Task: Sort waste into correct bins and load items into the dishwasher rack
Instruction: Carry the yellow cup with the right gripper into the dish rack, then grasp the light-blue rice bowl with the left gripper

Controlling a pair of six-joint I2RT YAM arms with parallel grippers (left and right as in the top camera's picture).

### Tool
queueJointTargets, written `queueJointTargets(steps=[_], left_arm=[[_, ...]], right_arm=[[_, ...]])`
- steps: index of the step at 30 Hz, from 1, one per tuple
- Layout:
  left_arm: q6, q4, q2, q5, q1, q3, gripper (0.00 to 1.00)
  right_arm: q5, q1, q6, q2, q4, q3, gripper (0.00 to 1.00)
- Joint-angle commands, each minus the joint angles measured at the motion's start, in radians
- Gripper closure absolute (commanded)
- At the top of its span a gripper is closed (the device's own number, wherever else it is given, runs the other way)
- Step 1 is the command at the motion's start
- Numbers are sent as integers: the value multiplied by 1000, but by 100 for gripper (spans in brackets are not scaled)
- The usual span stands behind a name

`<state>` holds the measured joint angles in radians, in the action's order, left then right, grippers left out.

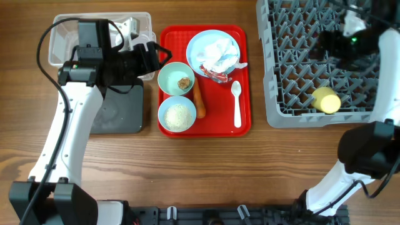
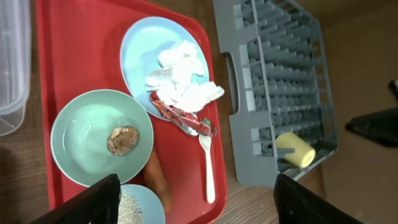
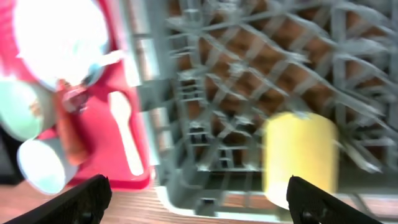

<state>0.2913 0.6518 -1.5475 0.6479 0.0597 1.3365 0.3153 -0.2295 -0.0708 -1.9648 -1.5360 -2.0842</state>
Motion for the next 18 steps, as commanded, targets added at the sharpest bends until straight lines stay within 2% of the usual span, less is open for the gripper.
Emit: queueJointTargets(steps=[1, 7, 10, 13, 18], left_arm=[[-82, 32, -9, -98, 71, 6, 22], [-68, 177, -9, -386, 204, 6, 23], [44, 328, -9, -541, 255, 6, 25], [82, 414, -9, -564, 265, 6, 31], [175, 499, -9, -560, 266, 6, 24]], right_arm=[[124, 104, -61, 39, 13, -24, 6], [127, 236, -57, 39, 97, -21, 7], [127, 278, -31, 39, 137, -21, 7], [127, 293, -31, 39, 150, -18, 7], [127, 310, -32, 39, 156, -16, 8]])
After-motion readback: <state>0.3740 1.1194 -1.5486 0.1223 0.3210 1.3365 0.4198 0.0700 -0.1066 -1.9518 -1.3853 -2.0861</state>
